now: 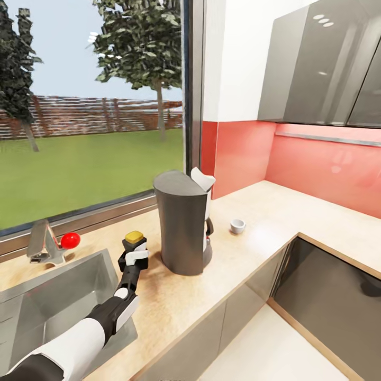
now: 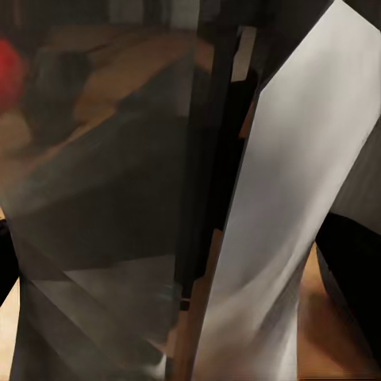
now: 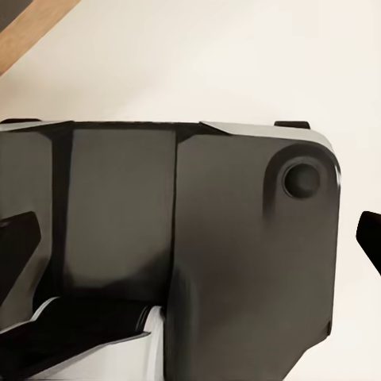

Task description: Set up a coffee station on the kitchen countertop: keep the coffee maker on the countertop, move the bottle of coffee from the kitchen shelf to the counter next to the coffee maker, place a paper coffee filter on top of the coffee maker, put the saucer next to the coffee maker with the coffee cup on the saucer, and place the electric kettle next to the coffee maker.

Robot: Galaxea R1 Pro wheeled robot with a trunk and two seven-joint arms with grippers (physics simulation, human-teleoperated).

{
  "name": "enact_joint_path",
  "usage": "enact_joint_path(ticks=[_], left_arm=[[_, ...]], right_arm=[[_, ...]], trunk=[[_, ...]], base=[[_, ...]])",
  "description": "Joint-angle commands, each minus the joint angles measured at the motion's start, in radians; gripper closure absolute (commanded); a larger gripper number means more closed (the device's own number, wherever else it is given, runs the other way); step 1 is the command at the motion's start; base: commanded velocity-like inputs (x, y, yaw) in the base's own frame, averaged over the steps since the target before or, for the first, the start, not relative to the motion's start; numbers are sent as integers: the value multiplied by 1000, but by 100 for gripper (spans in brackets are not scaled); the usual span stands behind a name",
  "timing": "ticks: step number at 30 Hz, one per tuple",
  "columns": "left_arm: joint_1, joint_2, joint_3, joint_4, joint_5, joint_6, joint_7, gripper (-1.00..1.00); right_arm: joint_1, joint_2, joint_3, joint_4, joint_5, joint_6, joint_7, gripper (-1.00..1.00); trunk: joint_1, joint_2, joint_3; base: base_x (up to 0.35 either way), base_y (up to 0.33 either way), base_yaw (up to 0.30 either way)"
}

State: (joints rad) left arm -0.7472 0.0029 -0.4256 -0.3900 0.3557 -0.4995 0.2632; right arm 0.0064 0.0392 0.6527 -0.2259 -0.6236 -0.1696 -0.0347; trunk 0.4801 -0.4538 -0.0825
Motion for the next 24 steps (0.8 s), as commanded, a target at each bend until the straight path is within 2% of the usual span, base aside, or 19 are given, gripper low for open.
enact_joint_path(ticks=[1, 5, 24], left_arm=[[-1, 0, -9, 1, 3, -4, 8, 100], [-1, 0, -10, 0, 3, -4, 8, 100], [-1, 0, -9, 3, 3, -5, 7, 100]], right_arm=[[0, 0, 8, -1, -10, -4, -4, -100], [0, 0, 8, -1, -10, -4, -4, -100], [0, 0, 10, 0, -10, -4, -4, -100]], trunk=[[4, -9, -6], [20, -37, -22], [20, -37, -24]], base=[[0, 0, 19], [0, 0, 6], [7, -2, 0]])
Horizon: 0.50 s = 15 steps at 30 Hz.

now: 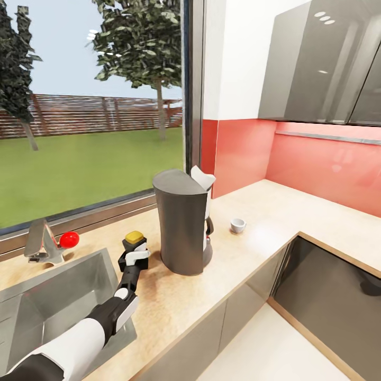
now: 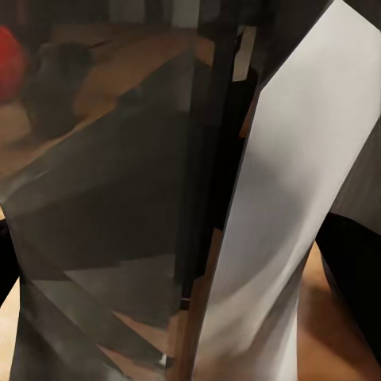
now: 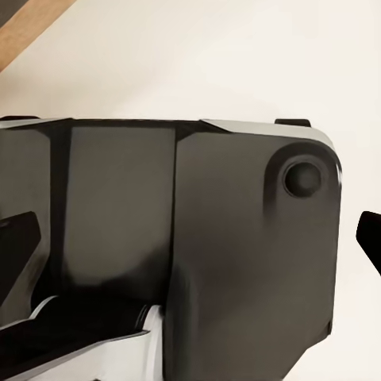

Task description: Set up a coffee station on the kitchen countertop: keep the coffee maker on the countertop, move the bottle of coffee from the kitchen shelf to the counter next to the coffee maker, place a paper coffee filter on top of the coffee maker, put the saucer next to the coffee maker with the coffee cup on the saucer, and place the electric kettle next to the coffee maker.

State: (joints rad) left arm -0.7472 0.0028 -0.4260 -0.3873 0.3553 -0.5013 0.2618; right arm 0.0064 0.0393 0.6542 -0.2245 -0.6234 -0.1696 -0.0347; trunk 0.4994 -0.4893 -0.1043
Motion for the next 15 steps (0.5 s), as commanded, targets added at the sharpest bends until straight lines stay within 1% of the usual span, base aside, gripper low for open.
enact_joint_path(ticks=[1, 10, 12, 13, 15], left_arm=[[-1, 0, -8, 0, 4, -3, 8, 100], [-1, 0, -7, 0, 4, -6, 8, 100], [0, 0, -7, 0, 4, -22, 8, 100], [0, 1, -7, 1, 4, -32, 8, -100], [1, 2, -7, 1, 5, -51, 8, -100]], right_arm=[[0, 0, 8, -1, -10, -4, -4, -100], [0, -1, 8, -1, -9, -4, -4, -100], [0, -1, 8, -1, -9, -4, -4, -100], [0, -1, 8, -1, -9, -4, -4, -100], [0, -1, 8, -1, -9, -4, -4, -100]], trunk=[[0, -2, -2], [0, -2, -2], [0, -2, -2], [0, -2, -2], [0, -2, -2]], base=[[0, 0, 0], [0, 0, 0], [0, 0, 0], [0, 0, 0], [0, 0, 0]])
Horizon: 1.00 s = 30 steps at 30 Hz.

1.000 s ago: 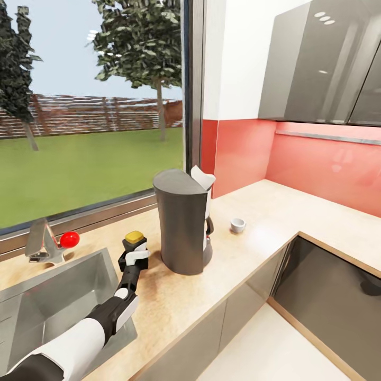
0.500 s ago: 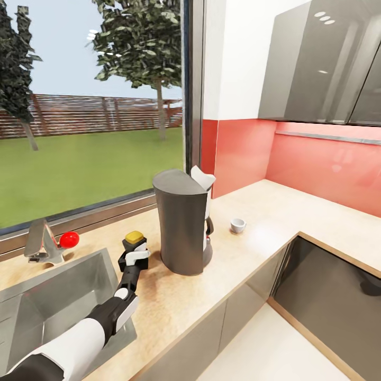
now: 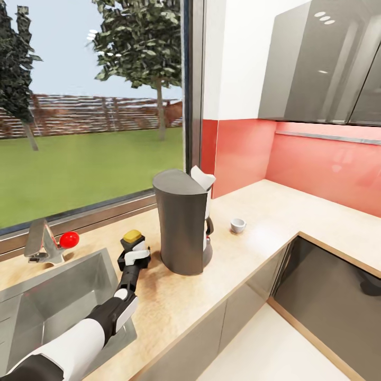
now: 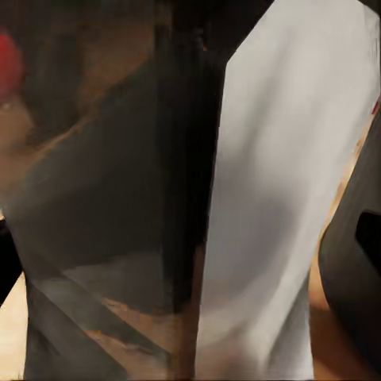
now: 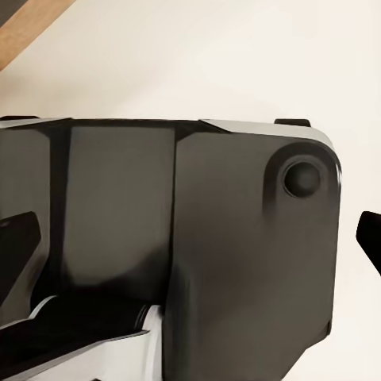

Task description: Set up a coffee station on the kitchen countertop: keep the coffee maker on the countertop, move the bottle of coffee from the kitchen shelf to the counter next to the coffee maker, place a paper coffee filter on top of the coffee maker, put the saucer next to the coffee maker with the coffee cup on the saucer, and place the electric kettle next to the coffee maker.

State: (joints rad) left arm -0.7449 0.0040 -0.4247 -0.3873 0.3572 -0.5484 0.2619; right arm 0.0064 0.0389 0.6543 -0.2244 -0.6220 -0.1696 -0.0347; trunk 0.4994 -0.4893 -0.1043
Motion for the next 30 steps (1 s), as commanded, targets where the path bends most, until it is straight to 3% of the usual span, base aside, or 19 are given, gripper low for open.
enact_joint_path(ticks=[1, 21, 30], left_arm=[[-1, 1, -8, 1, 3, -6, 8, -100], [0, 1, -8, 1, 3, -10, 8, -100], [-1, 2, -8, 1, 3, -10, 8, -100]], right_arm=[[0, -1, 8, -1, -10, -4, -4, -100], [0, 0, 8, -1, -10, -4, -4, -100], [0, 0, 8, -1, -10, -4, -4, -100]], trunk=[[0, -2, -2], [0, -2, -2], [0, -2, -2]], base=[[0, 0, 0], [0, 0, 0], [-157, 0, 0]])
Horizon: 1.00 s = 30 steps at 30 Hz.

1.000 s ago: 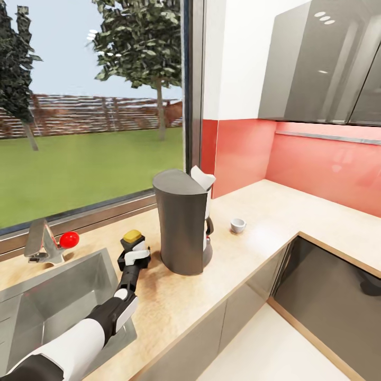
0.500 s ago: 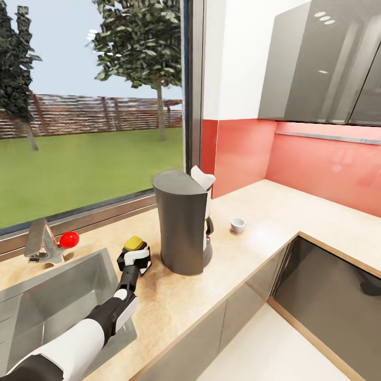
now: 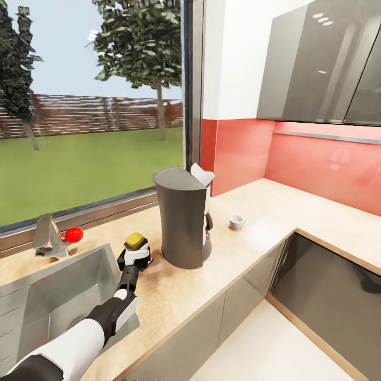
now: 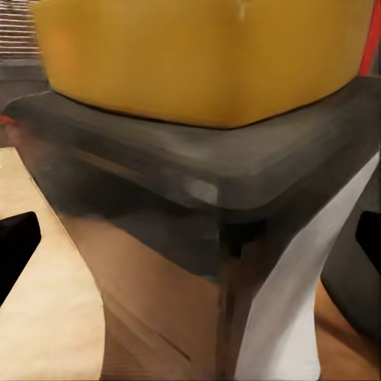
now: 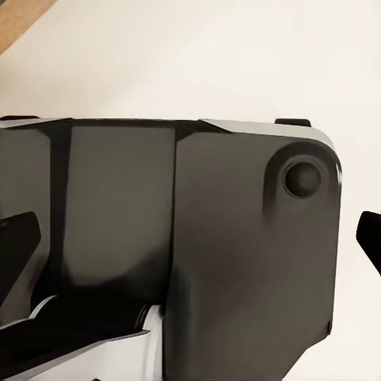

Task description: Set up a coffee station on the kitchen countertop: keep the coffee maker on the countertop, move the bottle of coffee from the kitchen shelf to the counter next to the coffee maker, place a paper coffee filter on top of the coffee maker, put the saucer next to the coffee maker with the coffee cup on the saucer, and place the electric kettle next to the coffee maker.

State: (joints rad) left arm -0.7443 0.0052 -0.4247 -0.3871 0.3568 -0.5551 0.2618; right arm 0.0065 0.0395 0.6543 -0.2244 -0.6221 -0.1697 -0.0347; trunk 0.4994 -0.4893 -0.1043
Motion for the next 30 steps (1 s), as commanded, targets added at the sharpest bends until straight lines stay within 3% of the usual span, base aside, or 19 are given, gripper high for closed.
enact_joint_path(ticks=[1, 16, 22, 30], left_arm=[[-1, 0, -8, 1, 4, -3, 8, -100], [-1, 1, -8, 1, 4, -3, 8, -100], [-1, 2, -7, 2, 5, -3, 8, -100], [-1, 2, -7, 1, 5, -3, 8, -100]], right_arm=[[0, 0, 8, -1, -10, -4, -4, -100], [0, -1, 8, -1, -10, -4, -4, -100], [0, -1, 8, -1, -10, -4, -4, -100], [0, -1, 8, -1, -10, -4, -4, -100]], trunk=[[0, -2, -2], [0, -2, -2], [0, -2, -2], [0, -2, -2]], base=[[-24, 0, 0], [-3, 0, 0], [-224, -93, 0], [-28, -16, 0]])
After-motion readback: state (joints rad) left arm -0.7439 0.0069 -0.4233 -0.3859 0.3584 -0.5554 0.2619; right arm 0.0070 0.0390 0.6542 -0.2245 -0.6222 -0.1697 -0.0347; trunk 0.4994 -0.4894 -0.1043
